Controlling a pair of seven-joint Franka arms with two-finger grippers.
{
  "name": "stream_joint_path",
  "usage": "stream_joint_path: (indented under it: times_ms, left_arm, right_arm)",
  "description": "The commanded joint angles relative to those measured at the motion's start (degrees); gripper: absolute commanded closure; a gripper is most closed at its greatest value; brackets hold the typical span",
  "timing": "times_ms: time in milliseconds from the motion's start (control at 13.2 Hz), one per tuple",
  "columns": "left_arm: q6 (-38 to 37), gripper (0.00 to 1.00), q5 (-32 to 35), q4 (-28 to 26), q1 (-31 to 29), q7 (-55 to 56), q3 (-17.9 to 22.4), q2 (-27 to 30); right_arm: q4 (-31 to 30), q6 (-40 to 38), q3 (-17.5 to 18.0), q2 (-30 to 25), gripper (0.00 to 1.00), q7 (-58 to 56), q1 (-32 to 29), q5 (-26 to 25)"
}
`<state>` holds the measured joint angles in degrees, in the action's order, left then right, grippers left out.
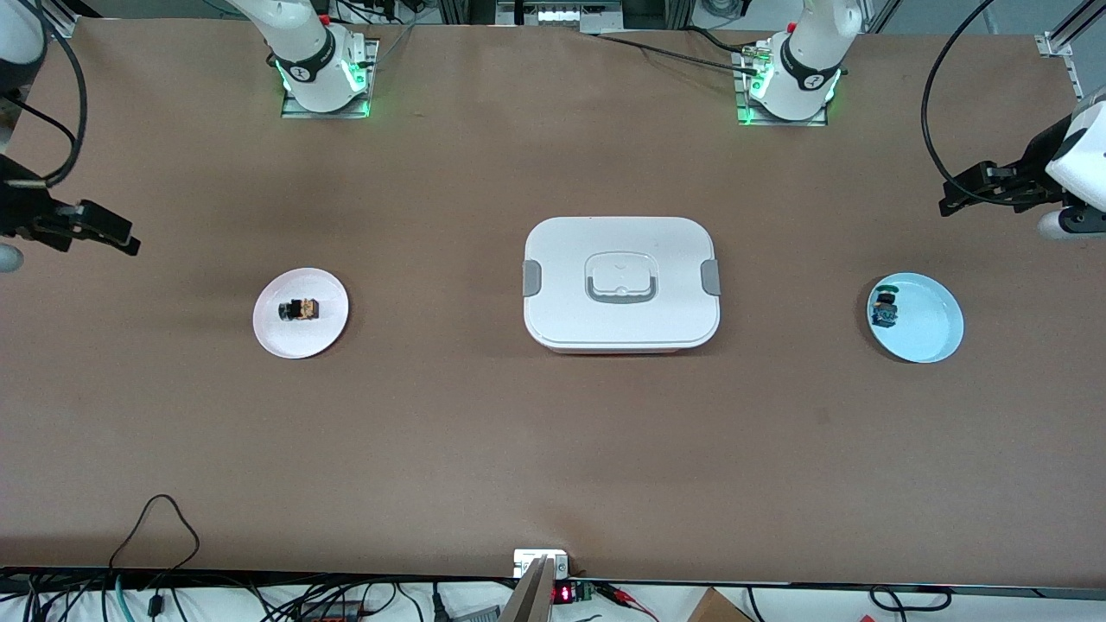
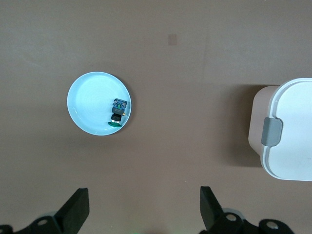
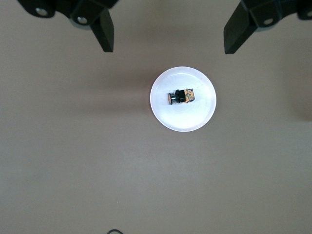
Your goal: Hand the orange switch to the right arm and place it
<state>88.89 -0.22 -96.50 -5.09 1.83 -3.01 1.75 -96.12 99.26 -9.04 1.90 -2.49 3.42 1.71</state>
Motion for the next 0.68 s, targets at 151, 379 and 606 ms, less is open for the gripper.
stream_joint_path:
  times_ms: [151,379,606]
  left_arm:
    - [-1.2,0.00,0.8,2.0,1.4,0.0,-2.4,-0.7]
    - [-1.2,0.00,0.2,3.5,1.1,0.5,-2.3,-0.8]
    - [-2.6,0.00,0.0,3.9,0.5,0.5,-2.0,-0.6]
  right_arm:
    - [1.8,-1.7,0.1,0.8,0.00,0.1,0.2,0.0]
    - [1.8,-2.8,0.1,0.6,0.00,0.2,0.2,0.0]
    - [2.2,-3.4,0.3,0.5,0.00,-0.1,0.4,0.0]
